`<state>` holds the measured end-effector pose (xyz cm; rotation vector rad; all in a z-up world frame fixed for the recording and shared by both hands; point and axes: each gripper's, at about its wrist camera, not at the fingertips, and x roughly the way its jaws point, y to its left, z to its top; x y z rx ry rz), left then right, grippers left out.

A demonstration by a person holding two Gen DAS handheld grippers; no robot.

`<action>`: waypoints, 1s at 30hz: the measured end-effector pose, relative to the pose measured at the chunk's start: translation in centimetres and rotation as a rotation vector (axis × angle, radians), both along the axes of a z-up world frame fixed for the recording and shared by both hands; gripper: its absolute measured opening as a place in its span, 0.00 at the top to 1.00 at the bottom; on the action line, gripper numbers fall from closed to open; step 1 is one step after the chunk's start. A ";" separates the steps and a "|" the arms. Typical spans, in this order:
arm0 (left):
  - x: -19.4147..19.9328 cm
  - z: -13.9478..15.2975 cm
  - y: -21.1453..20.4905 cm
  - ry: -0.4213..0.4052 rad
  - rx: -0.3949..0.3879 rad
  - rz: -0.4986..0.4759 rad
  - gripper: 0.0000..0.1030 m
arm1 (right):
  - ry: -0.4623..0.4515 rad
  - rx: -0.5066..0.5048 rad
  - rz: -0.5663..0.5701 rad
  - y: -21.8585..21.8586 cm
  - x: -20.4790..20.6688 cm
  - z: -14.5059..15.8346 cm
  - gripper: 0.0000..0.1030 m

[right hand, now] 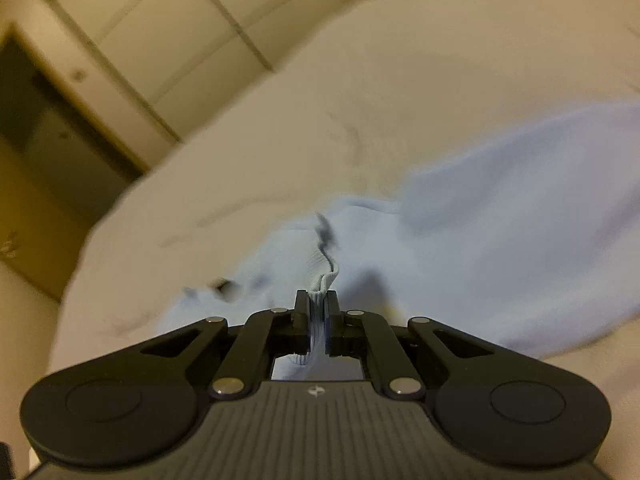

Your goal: Fold clothes

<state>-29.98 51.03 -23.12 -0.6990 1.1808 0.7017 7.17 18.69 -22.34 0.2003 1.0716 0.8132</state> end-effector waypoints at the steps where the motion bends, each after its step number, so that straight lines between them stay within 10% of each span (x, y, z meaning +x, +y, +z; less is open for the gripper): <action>1: 0.1 0.0 -0.1 0.003 0.001 -0.005 0.66 | 0.048 -0.042 -0.021 -0.5 0.6 -1.5 0.95; 14: 1.1 0.5 -0.7 0.040 0.011 -0.050 0.65 | 0.064 -0.239 0.001 -1.4 -0.7 -4.1 0.82; 16: 1.1 0.4 -0.8 0.047 0.010 -0.053 0.65 | 0.097 -0.170 -0.036 -1.9 -0.5 -3.9 0.62; 18: 1.3 0.3 -0.9 0.060 0.010 -0.054 0.65 | 0.126 -0.165 -0.053 -1.8 -0.1 -4.6 0.63; 19: 1.5 0.3 -1.0 0.073 0.011 -0.059 0.65 | 0.137 -0.176 -0.052 -1.7 0.0 -5.0 0.91; 20: 1.6 0.3 -1.0 0.078 0.013 -0.065 0.65 | 0.127 -0.186 -0.049 -1.6 -0.1 -5.0 0.96; 30: 2.5 2.3 -0.7 0.050 0.050 -0.092 0.66 | 0.044 -0.296 -0.021 -2.0 -1.7 -3.5 0.76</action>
